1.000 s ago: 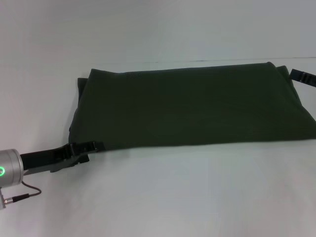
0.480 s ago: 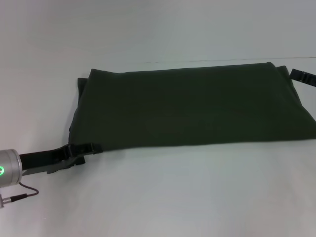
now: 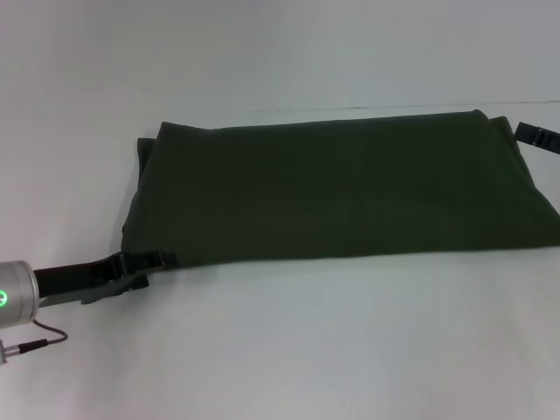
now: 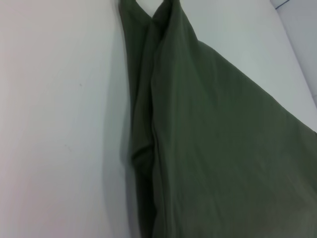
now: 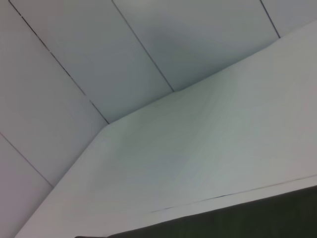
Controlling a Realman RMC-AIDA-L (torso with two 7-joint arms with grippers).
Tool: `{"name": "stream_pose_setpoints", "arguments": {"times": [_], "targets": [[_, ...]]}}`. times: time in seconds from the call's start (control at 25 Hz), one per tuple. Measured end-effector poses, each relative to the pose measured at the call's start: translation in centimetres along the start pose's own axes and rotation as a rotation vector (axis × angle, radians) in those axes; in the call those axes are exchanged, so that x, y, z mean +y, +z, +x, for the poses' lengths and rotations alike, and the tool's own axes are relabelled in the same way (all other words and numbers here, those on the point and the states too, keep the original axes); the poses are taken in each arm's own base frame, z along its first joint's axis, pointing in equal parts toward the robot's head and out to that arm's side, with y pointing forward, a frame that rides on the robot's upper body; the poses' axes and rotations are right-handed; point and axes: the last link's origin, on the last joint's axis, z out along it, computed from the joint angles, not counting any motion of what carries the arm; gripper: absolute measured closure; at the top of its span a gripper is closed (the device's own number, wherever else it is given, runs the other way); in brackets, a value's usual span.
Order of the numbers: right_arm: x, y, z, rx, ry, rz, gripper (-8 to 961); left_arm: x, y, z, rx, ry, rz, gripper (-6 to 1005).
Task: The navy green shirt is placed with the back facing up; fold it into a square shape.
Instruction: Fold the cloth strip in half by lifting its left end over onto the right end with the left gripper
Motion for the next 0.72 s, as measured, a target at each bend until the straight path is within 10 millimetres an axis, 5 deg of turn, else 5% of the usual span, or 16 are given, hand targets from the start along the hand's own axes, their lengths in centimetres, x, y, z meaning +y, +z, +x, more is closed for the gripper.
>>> {"name": "stream_pose_setpoints", "arguments": {"times": [0.72], "targets": [[-0.1,-0.2,0.2,-0.001,0.004,0.004,183,0.0,-0.1,1.1,-0.016,0.026,0.042,240]]}}
